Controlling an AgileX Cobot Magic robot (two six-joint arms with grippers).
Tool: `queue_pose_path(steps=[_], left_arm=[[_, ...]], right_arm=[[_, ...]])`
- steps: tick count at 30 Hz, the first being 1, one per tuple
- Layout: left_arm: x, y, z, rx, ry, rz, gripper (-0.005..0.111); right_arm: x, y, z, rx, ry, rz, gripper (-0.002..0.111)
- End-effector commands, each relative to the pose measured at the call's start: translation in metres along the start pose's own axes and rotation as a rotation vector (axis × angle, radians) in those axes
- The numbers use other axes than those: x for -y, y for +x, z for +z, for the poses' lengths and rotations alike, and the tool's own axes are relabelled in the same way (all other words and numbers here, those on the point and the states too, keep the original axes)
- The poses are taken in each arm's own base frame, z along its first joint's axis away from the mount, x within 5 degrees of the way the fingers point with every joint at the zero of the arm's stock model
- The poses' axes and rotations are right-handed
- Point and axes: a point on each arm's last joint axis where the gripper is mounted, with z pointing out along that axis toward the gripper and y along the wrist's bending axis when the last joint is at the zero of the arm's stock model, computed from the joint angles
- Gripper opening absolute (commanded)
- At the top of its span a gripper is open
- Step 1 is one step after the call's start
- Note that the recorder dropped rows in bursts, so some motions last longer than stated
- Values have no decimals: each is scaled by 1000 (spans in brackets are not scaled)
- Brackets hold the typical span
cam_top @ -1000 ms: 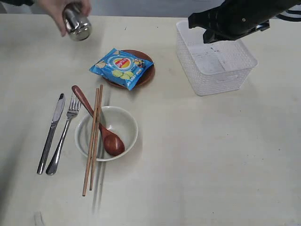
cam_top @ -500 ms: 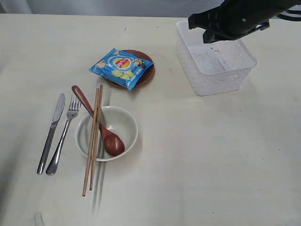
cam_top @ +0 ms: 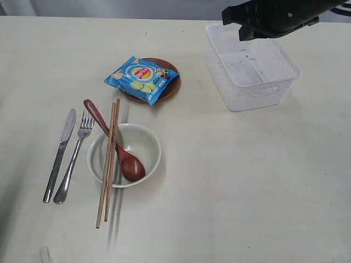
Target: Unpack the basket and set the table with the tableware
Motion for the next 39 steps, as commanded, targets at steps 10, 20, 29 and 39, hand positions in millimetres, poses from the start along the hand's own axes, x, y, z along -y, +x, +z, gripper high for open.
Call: queue_pose_path(steps=[10,20,29,39], left_arm=[[0,1,0,3,-1,-11,0],[-2,-34,-7,397,58,-405,0],[-6,-54,-18,601,132,-654,0],[0,-112,10,-118,13,-336,0]], right_arm=[[-8,11,-102,398,50,-35,0],[-15,71,-175,631,56,-51,0],[-10,151,-214,974,69,-15,0],[-6,205,-227,1196,34,34,0]])
